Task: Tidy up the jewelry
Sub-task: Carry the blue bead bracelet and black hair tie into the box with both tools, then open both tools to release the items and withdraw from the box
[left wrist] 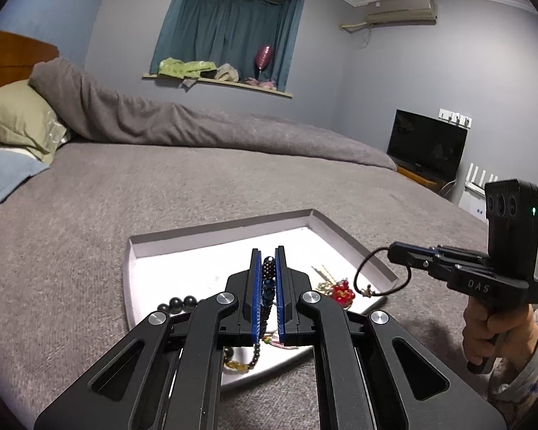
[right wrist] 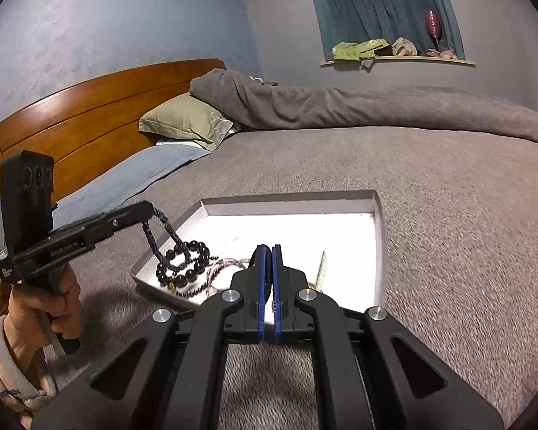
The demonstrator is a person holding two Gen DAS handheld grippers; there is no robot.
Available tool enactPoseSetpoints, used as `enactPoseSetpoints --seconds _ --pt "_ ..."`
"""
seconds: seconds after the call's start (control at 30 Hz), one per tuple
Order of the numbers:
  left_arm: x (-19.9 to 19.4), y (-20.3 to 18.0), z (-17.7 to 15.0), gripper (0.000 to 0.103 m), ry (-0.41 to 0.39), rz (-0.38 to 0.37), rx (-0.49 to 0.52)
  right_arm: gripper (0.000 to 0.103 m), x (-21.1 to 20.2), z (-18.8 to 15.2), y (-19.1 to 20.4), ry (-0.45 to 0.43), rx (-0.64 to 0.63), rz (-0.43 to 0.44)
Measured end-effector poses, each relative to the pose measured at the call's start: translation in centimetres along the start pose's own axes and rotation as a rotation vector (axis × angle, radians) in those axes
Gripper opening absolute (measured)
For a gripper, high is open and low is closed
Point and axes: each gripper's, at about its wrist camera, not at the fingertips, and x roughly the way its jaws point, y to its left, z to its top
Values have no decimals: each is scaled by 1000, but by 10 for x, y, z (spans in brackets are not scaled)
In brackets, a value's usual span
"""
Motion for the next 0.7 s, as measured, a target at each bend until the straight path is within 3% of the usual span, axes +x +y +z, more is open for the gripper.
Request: enactPoseSetpoints --seconds 0.37,0.7 --pt "21 13 -3 8 44 24 -10 3 60 4 26 116 -73 37" --pt "39 27 -16 8 138 85 -16 3 91 -4 31 204 -92 -13"
